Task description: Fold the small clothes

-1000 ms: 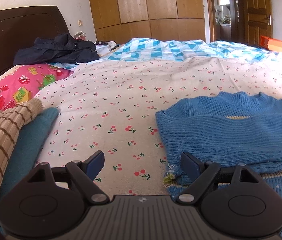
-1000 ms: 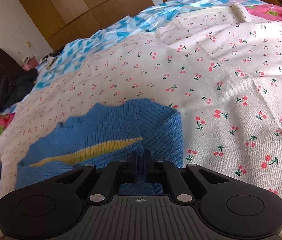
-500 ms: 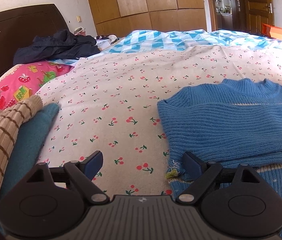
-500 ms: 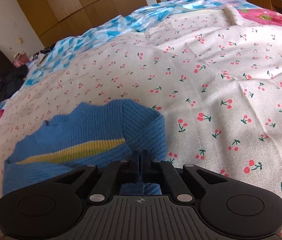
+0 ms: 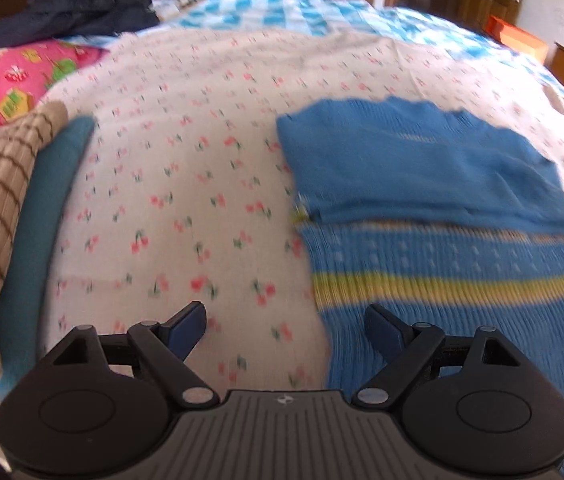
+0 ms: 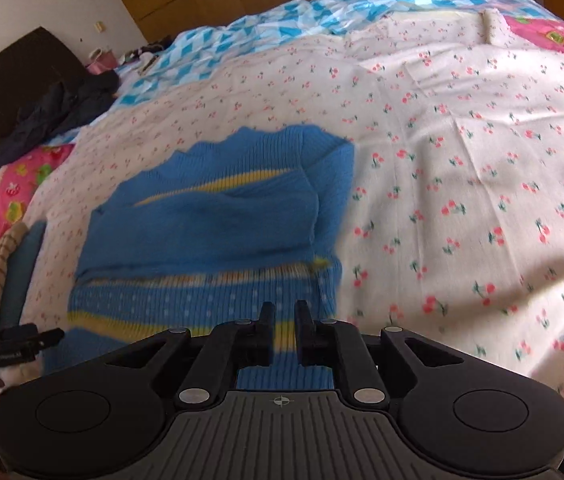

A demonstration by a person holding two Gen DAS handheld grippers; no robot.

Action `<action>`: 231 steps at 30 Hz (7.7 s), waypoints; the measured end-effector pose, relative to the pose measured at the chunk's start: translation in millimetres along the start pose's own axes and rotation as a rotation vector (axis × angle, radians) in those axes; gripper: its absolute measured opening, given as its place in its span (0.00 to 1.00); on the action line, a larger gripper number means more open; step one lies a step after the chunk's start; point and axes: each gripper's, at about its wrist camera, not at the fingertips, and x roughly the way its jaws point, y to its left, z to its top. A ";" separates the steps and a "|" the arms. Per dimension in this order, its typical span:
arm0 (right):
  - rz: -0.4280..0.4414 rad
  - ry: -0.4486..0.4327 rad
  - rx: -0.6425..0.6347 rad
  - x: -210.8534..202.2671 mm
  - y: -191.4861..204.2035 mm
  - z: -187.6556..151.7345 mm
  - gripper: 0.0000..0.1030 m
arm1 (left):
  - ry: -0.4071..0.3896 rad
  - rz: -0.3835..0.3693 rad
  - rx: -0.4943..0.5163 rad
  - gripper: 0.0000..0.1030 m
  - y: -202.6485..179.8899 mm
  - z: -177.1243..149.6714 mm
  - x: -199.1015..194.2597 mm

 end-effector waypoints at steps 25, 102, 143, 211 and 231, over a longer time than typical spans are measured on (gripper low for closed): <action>0.109 0.447 0.006 -2.9 -1.4 -89.2 0.21 | 0.365 -0.144 0.145 0.70 -23.6 -57.5 -42.0; -0.196 -0.269 0.159 102.2 -55.8 94.1 0.01 | -0.236 0.045 -0.365 0.63 -4.1 65.3 80.2; 0.097 0.087 -0.348 186.5 246.8 113.8 0.18 | -0.160 -0.092 -0.507 0.61 25.6 16.0 32.4; -0.107 0.213 -0.652 233.0 306.2 102.5 0.11 | -0.162 -0.097 -0.485 0.63 2.7 -9.4 17.2; 0.235 0.076 -0.331 140.7 202.6 138.4 0.09 | -0.262 0.027 -0.301 0.36 -38.0 5.0 26.2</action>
